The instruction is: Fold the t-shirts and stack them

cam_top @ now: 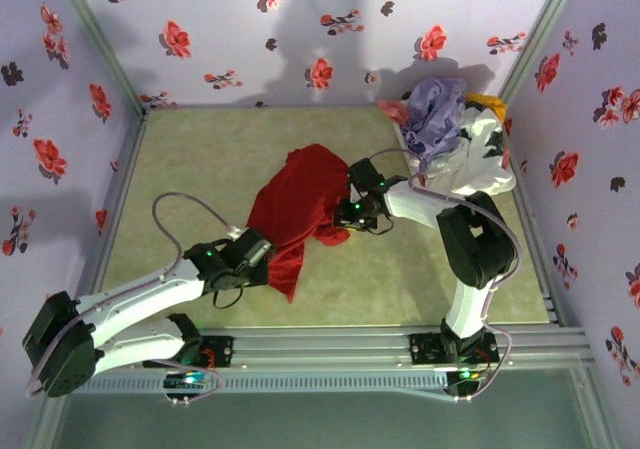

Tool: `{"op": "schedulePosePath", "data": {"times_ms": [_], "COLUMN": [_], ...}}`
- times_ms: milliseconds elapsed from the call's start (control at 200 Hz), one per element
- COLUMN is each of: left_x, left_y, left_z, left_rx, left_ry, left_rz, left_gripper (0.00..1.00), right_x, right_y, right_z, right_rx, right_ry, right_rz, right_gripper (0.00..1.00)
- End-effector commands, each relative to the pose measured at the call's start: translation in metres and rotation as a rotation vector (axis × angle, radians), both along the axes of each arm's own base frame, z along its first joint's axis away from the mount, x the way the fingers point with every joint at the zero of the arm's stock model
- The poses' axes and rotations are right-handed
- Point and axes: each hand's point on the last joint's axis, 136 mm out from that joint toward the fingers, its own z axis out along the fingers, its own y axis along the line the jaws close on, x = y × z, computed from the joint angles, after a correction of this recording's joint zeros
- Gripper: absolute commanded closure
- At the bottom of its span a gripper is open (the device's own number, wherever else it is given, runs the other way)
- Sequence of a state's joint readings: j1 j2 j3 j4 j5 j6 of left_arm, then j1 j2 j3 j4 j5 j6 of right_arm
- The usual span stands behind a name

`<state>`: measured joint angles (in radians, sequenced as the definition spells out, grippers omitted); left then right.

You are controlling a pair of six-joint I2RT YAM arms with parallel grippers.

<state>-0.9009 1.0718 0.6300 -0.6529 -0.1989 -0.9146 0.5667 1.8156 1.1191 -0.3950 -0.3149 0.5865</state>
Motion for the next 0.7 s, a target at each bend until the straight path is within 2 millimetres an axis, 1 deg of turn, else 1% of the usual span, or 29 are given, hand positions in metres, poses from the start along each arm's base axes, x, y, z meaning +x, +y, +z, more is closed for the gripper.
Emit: {"op": "schedulePosePath", "data": {"times_ms": [0, 120, 225, 320, 455, 580, 635, 690], "left_x": [-0.004, -0.004, -0.004, -0.004, -0.004, -0.006, -0.007, -0.008], "left_y": [0.014, 0.018, 0.018, 0.019, 0.021, 0.022, 0.023, 0.024], "left_z": [-0.003, -0.006, -0.006, -0.008, -0.013, -0.016, -0.015, -0.015], "left_rx": [0.031, 0.034, 0.028, 0.031, 0.027, 0.023, 0.020, 0.018], "left_ry": [0.009, 0.011, 0.010, 0.010, 0.016, 0.023, 0.023, 0.021], "left_rz": [0.022, 0.031, 0.035, 0.033, 0.040, 0.042, 0.044, 0.046], "left_gripper": [0.95, 0.95, 0.95, 0.95, 0.95, 0.96, 0.95, 0.96], "right_x": [0.001, -0.007, -0.020, -0.028, -0.029, -0.030, -0.030, -0.030], "right_y": [-0.003, -0.005, -0.003, -0.004, -0.007, 0.000, 0.000, 0.000], "right_z": [-0.002, 0.004, 0.002, -0.004, -0.010, -0.010, -0.011, -0.014], "right_rx": [0.005, 0.021, 0.047, 0.047, 0.032, 0.059, 0.053, 0.046], "right_ry": [0.000, 0.001, 0.036, 0.065, 0.066, 0.081, 0.074, 0.071], "right_rz": [-0.007, -0.014, -0.002, 0.007, 0.009, 0.012, 0.013, 0.017], "right_gripper": [0.68, 0.68, 0.68, 0.68, 0.70, 0.70, 0.70, 0.73]}}
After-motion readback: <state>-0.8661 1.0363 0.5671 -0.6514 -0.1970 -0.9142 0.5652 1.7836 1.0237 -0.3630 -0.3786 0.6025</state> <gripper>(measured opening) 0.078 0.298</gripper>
